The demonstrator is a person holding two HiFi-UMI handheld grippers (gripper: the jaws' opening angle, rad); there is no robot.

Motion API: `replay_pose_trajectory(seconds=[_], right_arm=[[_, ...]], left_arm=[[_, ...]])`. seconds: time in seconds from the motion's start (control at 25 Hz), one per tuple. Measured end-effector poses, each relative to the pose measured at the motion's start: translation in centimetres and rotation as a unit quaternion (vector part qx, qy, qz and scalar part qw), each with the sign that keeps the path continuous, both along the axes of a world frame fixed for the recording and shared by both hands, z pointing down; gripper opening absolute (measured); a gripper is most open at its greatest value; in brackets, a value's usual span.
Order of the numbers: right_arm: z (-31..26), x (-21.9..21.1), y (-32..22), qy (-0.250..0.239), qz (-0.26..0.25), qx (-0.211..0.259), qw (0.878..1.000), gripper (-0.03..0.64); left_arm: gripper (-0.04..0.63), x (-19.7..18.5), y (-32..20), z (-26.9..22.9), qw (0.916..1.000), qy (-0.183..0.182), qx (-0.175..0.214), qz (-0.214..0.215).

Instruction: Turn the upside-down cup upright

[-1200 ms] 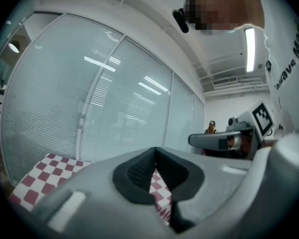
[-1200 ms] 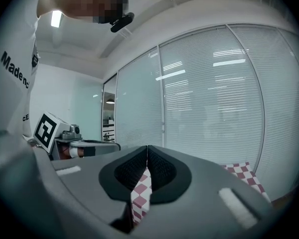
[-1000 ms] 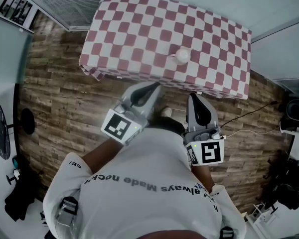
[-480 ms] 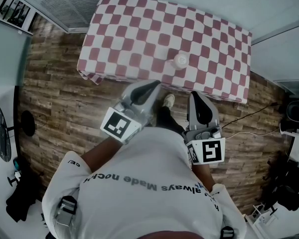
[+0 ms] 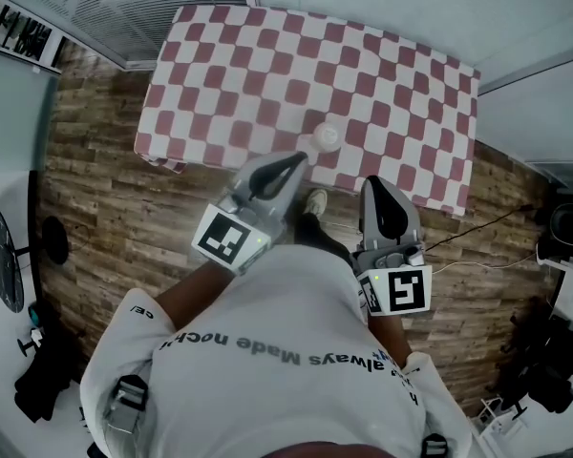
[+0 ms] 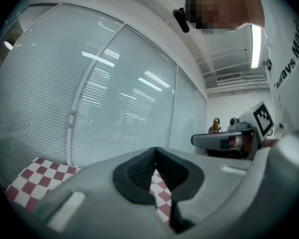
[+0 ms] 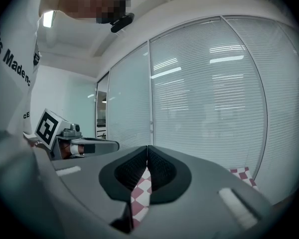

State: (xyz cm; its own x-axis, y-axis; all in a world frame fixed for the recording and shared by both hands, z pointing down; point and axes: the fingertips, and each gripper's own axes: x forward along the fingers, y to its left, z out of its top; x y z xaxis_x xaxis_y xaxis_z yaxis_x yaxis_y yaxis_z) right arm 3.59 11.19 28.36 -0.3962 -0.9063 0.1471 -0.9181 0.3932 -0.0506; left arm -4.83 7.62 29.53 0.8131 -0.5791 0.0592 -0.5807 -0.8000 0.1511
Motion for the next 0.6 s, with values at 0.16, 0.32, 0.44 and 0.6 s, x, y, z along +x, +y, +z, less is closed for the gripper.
replay_pose_trajectory(seconds=[0.16, 0.32, 0.44, 0.6], right_arm=[[0.1, 3.0, -2.6, -0.005, -0.005, 0.003, 1.000, 0.003], [0.1, 5.5, -4.5, -0.008, -0.010, 0.005, 1.000, 0.003], [0.3, 7.0, -5.5, -0.010, -0.014, 0.004, 1.000, 0.003], [0.5, 8.5, -6.6, -0.012, -0.021, 0.005, 1.000, 0.003]], left_arm=[[0.005, 2.8, -2.6, 0.1, 1.0000, -0.003, -0.003, -0.007], [0.005, 5.3, -4.5, 0.2, 0.9999, -0.011, 0.001, -0.011], [0.005, 6.6, -5.5, 0.5, 0.9997, -0.018, -0.001, -0.017], [0.005, 7.8, -6.4, 0.6, 0.9993, -0.021, -0.007, -0.029]])
